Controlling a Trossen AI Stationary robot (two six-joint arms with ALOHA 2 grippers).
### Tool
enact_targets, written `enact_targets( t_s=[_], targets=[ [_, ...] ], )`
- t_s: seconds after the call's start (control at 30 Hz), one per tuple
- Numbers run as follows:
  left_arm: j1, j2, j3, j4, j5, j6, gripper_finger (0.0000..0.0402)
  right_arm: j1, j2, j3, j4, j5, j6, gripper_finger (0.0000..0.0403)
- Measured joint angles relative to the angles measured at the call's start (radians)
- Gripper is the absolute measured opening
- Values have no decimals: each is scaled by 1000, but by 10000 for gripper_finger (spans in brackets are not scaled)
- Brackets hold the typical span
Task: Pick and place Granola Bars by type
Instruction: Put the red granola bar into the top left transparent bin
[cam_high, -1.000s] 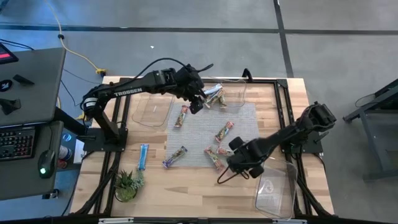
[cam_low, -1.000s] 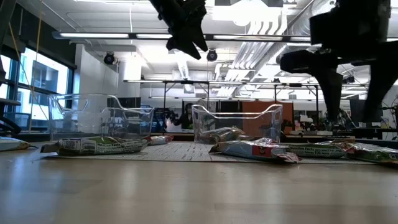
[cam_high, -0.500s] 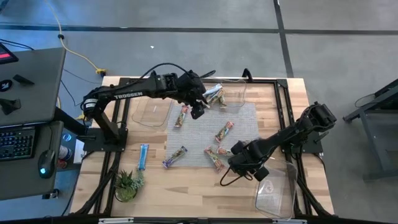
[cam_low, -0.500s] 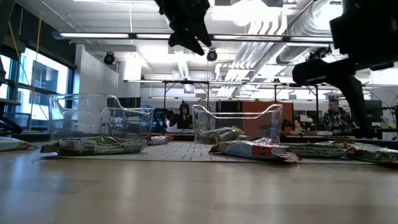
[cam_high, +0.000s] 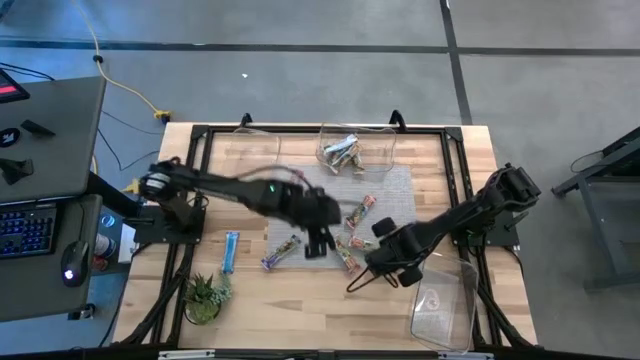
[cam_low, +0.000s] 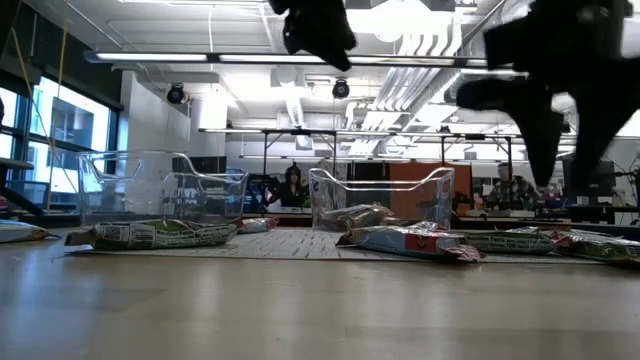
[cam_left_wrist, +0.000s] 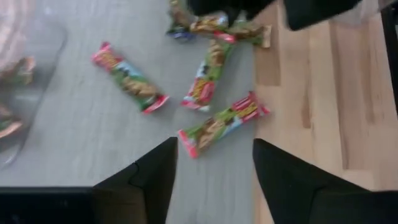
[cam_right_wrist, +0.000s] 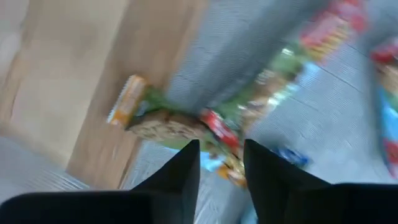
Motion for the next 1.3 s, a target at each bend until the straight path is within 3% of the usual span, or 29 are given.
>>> enact_targets(
  t_s=[0.2,0.4,0.57,0.73,0.87,1.07,1.3],
  targets=[
    [-83,104,0,108,-79,10,84,1,-2,172,-228,35,123,56],
    [-87,168,0,97,-43,42,6,21,-48,234,-245,153,156,5],
    [-85,220,1,126,-77,119,25,36,-92,234,-261,149,230,2],
    [-85,263,1,140,-152,75,36,47,-125,234,-306,143,358,7],
    [-82,274,1,140,-144,75,36,61,-143,233,-320,148,373,7],
    [-48,284,0,139,-17,71,36,62,-143,233,-323,148,367,3],
    [6,288,0,175,205,128,40,62,-143,233,-310,143,374,1]
  ],
)
